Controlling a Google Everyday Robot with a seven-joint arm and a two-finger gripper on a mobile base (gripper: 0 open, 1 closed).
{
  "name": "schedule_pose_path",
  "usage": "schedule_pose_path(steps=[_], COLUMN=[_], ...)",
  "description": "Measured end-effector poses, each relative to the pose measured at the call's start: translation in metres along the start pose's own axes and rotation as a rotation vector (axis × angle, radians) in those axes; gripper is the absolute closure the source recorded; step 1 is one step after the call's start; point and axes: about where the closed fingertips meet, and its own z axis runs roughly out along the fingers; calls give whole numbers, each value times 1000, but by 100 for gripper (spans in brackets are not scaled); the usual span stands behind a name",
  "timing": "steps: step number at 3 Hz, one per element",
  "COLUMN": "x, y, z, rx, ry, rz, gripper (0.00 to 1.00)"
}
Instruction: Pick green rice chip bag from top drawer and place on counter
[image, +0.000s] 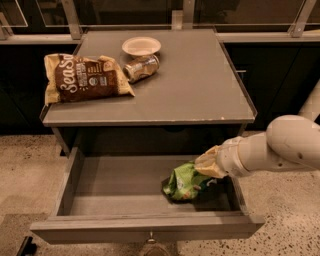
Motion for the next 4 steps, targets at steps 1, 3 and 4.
schedule_pose_path(steps=[1, 3, 4], x=[-29, -96, -99], y=[17, 12, 13], z=[-55, -118, -121], rx=[85, 181, 183], ry=[15, 59, 51], rz=[-37, -143, -154], gripper=[100, 100, 100])
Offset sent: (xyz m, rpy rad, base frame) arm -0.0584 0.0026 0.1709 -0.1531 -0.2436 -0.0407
